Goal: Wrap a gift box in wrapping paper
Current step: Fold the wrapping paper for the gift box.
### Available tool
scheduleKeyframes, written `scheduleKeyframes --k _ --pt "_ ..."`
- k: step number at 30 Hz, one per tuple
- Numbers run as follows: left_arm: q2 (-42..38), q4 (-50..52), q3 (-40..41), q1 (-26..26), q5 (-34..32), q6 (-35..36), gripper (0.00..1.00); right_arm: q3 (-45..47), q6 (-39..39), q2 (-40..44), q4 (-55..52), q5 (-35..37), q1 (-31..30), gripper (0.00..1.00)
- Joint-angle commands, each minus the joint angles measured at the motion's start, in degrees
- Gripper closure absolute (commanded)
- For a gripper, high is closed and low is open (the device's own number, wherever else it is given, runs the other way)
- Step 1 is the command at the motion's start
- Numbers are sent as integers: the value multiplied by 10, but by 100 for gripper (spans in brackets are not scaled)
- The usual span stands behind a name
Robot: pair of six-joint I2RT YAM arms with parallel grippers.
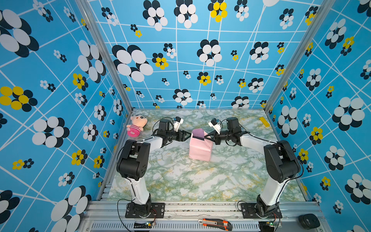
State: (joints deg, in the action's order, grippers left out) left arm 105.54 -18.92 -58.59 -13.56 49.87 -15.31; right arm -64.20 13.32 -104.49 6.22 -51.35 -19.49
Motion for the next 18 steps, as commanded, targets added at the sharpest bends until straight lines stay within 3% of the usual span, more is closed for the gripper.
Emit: scheduleKeyframes --k 1,7,18 --pt "3 -59 -9 -9 59 -21 31 7 16 16 -22 -9 -5 100" --pt "-2 -72 4 -16 70 -25 31 6 24 15 -33 -5 -6 100" --pt "-80 -110 98 9 -8 -53 26 8 27 17 -37 1 -5 100"
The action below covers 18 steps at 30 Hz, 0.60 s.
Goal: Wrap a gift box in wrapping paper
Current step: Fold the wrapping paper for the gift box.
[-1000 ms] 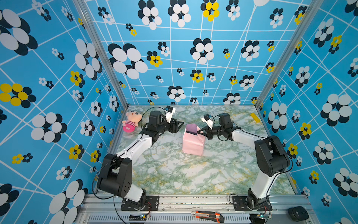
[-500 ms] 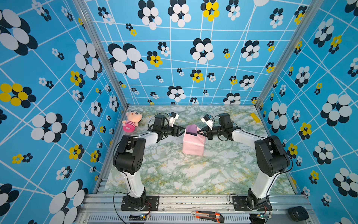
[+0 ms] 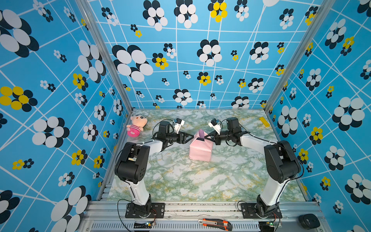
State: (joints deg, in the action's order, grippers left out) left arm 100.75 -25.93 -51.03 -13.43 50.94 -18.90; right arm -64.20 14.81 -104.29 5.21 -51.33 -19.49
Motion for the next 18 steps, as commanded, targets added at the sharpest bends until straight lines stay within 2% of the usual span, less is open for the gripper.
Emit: scheduleKeyframes --k 1,11,18 --pt "-37 -44 28 6 -15 -17 25 7 13 16 -27 1 -5 100" --pt "-17 -11 8 -28 -16 11 24 11 15 19 -32 3 -6 100" --pt "1 -10 0 -42 -34 29 30 9 15 17 -31 -4 -6 100"
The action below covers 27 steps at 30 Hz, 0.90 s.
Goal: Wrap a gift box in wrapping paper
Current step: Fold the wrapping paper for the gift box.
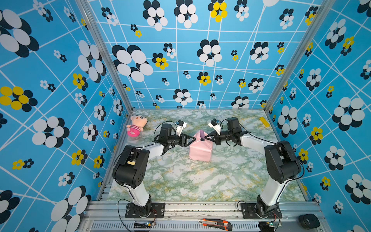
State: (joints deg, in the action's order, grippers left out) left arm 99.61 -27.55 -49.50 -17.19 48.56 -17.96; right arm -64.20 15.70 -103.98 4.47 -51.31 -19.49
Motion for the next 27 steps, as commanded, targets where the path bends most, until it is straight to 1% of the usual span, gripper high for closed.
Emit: scheduleKeyframes --k 1,5,9,12,16,19,20,24,27 --pt "15 6 -18 -6 -13 24 30 11 5 14 -24 -5 -5 100" --pt "32 17 -38 -17 -12 49 32 12 7 15 -23 -8 -6 100" --pt "56 29 -73 -24 8 68 35 9 16 15 -34 -10 -5 100" --pt "63 44 -95 -25 25 93 39 6 27 14 -46 -13 -5 100" --pt "87 108 -139 -23 61 150 44 -2 43 10 -61 -21 -5 100" --pt "111 131 -166 -24 100 180 53 -8 44 5 -64 -22 -5 100" --pt "117 144 -174 -24 113 191 54 -9 46 4 -67 -22 -5 100" --pt "118 176 -180 -24 139 219 56 -14 43 3 -68 -8 -5 100" --pt "115 186 -179 -27 156 226 68 -24 34 -3 -70 -6 -5 100"
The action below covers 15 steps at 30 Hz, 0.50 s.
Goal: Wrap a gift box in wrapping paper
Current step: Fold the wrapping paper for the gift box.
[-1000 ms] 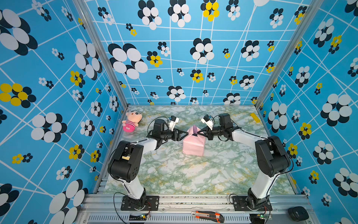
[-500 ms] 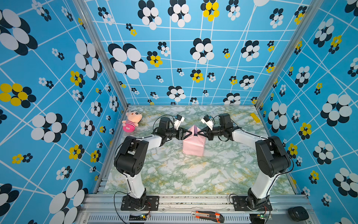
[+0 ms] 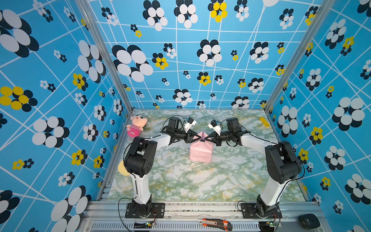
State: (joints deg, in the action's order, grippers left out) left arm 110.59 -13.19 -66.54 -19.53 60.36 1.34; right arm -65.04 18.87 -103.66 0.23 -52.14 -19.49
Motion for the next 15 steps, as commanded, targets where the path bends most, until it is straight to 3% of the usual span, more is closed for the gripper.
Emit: scheduleKeyframes --k 1,3,7,9,12,15 --pt "3 49 -8 -7 38 39 75 -17 -1 -7 -28 6 -6 100" --pt "-4 70 -9 -12 34 56 87 -17 -6 -5 -27 19 -6 100" --pt "-28 131 -9 -25 2 114 99 3 -8 9 -8 36 -6 100" --pt "-40 157 -12 -26 -7 139 99 8 -7 12 -6 38 -6 100" --pt "-62 195 -14 -28 -28 176 87 9 -3 14 -5 36 -6 100" --pt "-82 189 -3 -28 -47 183 89 13 -5 16 3 26 -6 100"
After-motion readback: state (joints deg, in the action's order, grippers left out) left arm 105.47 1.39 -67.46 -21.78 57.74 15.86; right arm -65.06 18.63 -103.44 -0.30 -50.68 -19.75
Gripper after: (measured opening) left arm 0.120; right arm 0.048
